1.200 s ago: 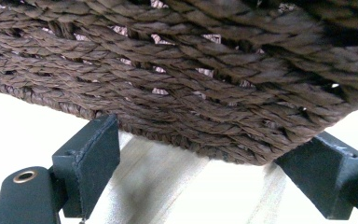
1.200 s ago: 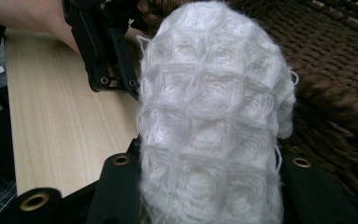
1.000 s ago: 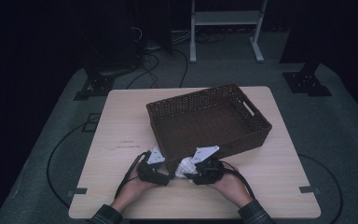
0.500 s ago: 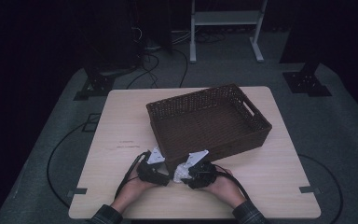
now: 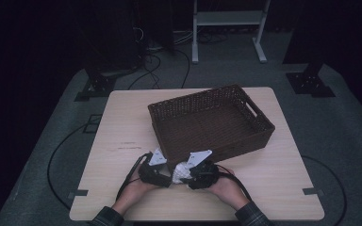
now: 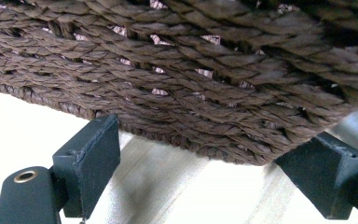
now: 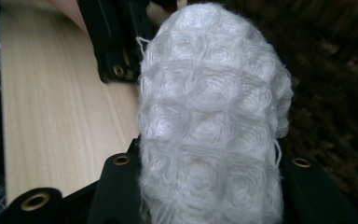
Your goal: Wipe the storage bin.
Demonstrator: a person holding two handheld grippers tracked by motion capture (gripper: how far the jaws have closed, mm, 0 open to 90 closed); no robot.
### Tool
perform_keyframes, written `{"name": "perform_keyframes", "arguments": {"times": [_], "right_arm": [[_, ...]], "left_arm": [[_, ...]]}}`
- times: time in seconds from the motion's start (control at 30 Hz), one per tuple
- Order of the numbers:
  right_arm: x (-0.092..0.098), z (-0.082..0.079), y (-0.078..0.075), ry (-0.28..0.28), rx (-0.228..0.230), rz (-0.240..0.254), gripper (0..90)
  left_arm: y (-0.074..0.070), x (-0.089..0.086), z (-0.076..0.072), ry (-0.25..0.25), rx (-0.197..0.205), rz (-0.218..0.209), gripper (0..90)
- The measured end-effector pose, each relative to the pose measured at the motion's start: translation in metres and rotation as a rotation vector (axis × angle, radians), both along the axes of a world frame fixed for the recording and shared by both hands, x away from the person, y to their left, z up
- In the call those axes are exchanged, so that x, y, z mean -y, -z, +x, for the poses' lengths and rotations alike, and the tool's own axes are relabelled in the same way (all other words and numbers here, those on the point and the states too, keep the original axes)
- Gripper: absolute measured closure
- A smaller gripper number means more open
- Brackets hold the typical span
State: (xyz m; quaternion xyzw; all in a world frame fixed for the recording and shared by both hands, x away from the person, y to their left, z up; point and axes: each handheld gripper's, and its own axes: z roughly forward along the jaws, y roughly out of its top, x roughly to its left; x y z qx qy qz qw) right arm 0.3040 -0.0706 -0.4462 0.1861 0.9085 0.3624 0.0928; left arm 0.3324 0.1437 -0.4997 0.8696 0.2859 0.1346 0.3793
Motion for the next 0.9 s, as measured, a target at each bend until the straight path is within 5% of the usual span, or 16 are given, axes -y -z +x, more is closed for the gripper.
{"name": "perform_keyframes", "arguments": {"times": [0.33,0.57,0.9], "right_arm": [[0.001,-0.008,-0.023,-0.013,0.033,0.058,56.9],[0.006,-0.011,-0.022,-0.012,0.033,0.061,56.8],[0.043,-0.015,-0.023,0.073,0.021,0.084,56.7]], "left_arm": [[0.000,0.000,0.000,0.001,0.000,0.000,14.3],[0.000,0.000,0.000,0.000,0.000,-0.001,14.3],[0.000,0.000,0.000,0.000,0.000,0.001,14.2]]}}
